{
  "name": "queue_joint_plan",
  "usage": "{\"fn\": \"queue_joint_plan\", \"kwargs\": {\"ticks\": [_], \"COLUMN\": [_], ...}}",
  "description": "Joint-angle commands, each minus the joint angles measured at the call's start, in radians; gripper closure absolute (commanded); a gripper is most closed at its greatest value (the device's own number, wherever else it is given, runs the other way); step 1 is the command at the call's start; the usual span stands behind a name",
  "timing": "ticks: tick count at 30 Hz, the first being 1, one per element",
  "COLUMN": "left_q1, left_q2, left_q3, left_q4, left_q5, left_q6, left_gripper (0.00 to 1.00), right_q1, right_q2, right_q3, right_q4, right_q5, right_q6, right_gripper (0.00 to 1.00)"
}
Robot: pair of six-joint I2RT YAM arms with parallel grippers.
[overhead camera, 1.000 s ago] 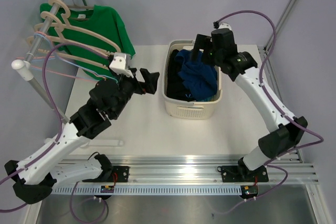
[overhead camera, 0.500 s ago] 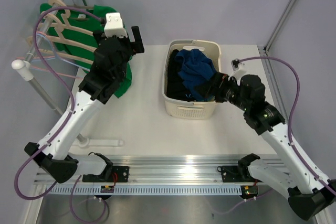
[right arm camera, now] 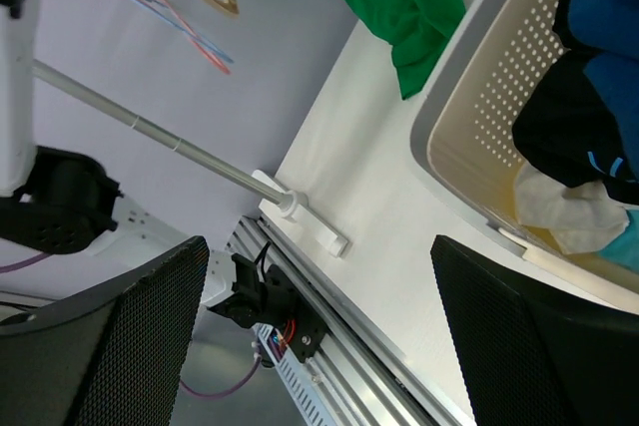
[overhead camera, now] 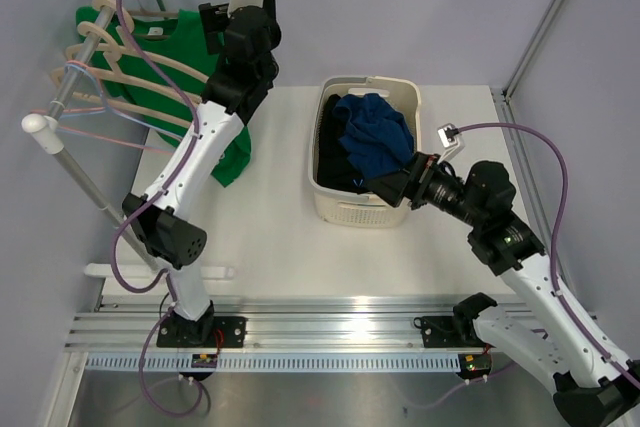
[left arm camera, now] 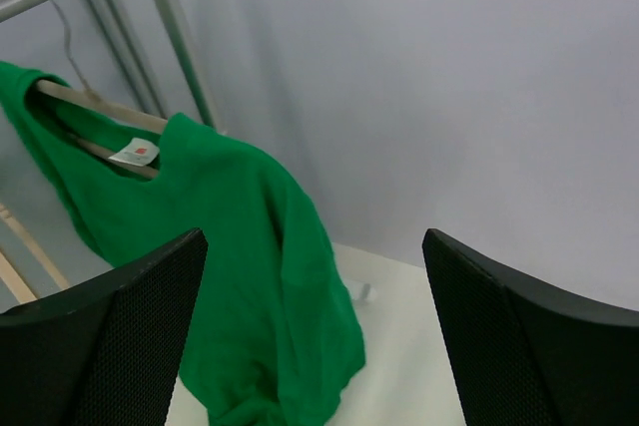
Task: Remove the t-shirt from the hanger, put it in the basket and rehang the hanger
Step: Pick up the hanger from the clothesline.
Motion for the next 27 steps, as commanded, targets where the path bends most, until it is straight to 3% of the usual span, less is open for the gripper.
{"fn": "queue_joint_plan", "kwargs": {"ticks": [1, 18, 27], "left_q1": [0.027, 0.138, 0.175], "left_q2": [0.029, 0.133, 0.104], "left_q3": [0.076, 0.103, -0.019], "left_q4": [0.073, 0.090, 0.091], "left_q5": [-0.117, -0.142, -0.148], "left_q6": [0.036, -0.027, -0.059], "left_gripper": [0.11, 0.16, 0.19], "right_q1": [0.015, 0.137, 0.171], "right_q2": [-0.027, 0.032, 0.022], "right_q3": [-0.004, 0.028, 0.041], "right_q4": [0.060, 0.046, 0.026], "right_q5": [-0.037, -0.007, 0.026], "right_q6": [0.010, -0.047, -0.071], "right_gripper": [0.01, 0.00, 0.01]}}
